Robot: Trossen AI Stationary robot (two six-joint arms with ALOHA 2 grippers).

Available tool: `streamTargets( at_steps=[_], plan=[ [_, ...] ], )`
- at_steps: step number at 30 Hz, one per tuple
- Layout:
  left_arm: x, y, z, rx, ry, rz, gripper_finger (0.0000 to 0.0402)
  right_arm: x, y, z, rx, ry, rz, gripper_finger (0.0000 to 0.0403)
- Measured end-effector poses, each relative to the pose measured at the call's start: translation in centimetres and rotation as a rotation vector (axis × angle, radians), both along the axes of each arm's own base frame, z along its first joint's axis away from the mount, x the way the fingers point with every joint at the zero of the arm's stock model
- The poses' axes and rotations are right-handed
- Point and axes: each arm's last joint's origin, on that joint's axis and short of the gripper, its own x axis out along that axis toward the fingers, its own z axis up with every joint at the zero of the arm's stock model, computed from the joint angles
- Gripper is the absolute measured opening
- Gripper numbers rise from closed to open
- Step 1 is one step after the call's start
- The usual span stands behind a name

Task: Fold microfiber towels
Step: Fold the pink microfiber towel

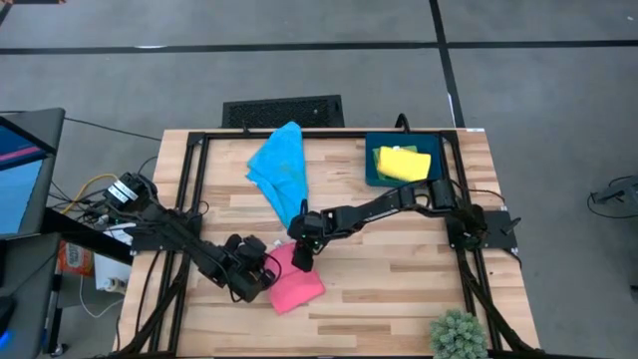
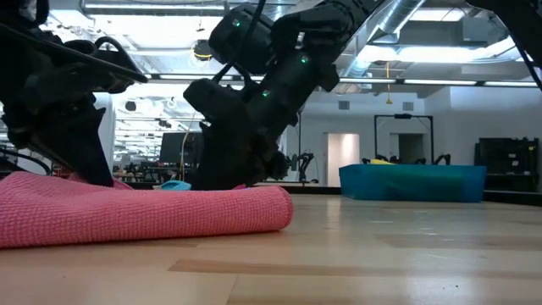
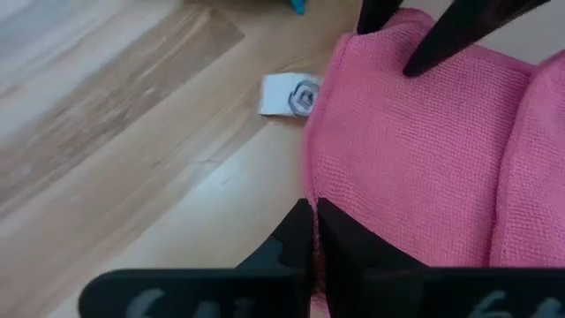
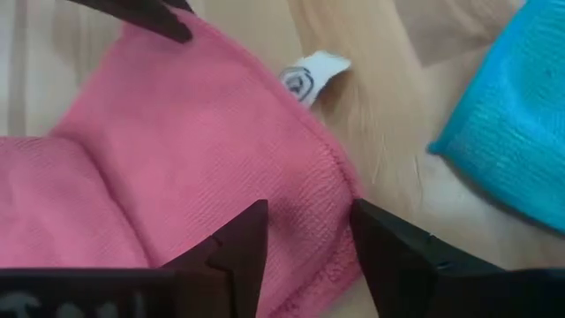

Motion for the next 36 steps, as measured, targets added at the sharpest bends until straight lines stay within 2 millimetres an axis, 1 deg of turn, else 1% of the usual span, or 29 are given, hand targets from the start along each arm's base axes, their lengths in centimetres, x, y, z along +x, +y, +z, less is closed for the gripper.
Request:
streamTargets(
  at_steps=[2, 4, 10, 11, 12, 18, 22, 25, 30, 33, 36],
  plan=[
    [0.1, 0.1, 0.0, 0.008, 0.006, -0.008, 0.0, 0.0, -0.2, 0.0, 0.0, 0.001, -0.004, 0.0179],
    [0.2, 0.3, 0.0, 0.016, 0.012, -0.014, 0.0, 0.0, -0.5, 0.0, -0.001, 0.002, -0.01, 0.0154],
    [0.4, 0.7, 0.0, 0.024, 0.035, -0.033, 0.0, 0.0, -1.2, -0.2, 0.027, 0.013, -0.006, 0.0035],
    [0.4, 0.7, 0.0, 0.023, 0.037, -0.034, 0.0, 0.0, -1.2, -0.2, 0.03, 0.012, -0.003, 0.002],
    [0.4, 0.6, 0.0, 0.022, 0.038, -0.036, 0.0, 0.0, -1.2, -0.1, 0.03, 0.009, -0.002, 0.0013],
    [0.3, 0.7, 0.4, 0.012, 0.023, -0.036, 0.0, -0.4, -1.2, 0.5, 0.03, 0.032, 0.003, 0.003],
    [0.2, 0.8, 1.6, 0.018, -0.031, -0.041, 0.0, -0.5, -1.1, 0.8, 0.03, 0.036, 0.012, 0.0025],
    [0.0, 1.0, 2.7, 0.024, -0.07, -0.055, 0.0, -0.5, -0.9, 1.6, 0.027, 0.007, 0.022, 0.0016],
    [-0.1, 0.8, 3.9, 0.017, -0.114, -0.133, 0.0, -1.0, -0.5, 3.5, 0.02, -0.002, 0.042, 0.0014],
    [0.2, 0.5, 4.1, 0.009, -0.137, -0.178, 0.0, -1.3, -0.2, 4.5, 0.003, -0.018, 0.055, 0.0021],
    [0.7, 0.0, 4.2, -0.015, -0.154, -0.249, 0.0, -1.7, 0.7, 4.6, -0.016, 0.012, 0.079, 0.0022]
  ],
)
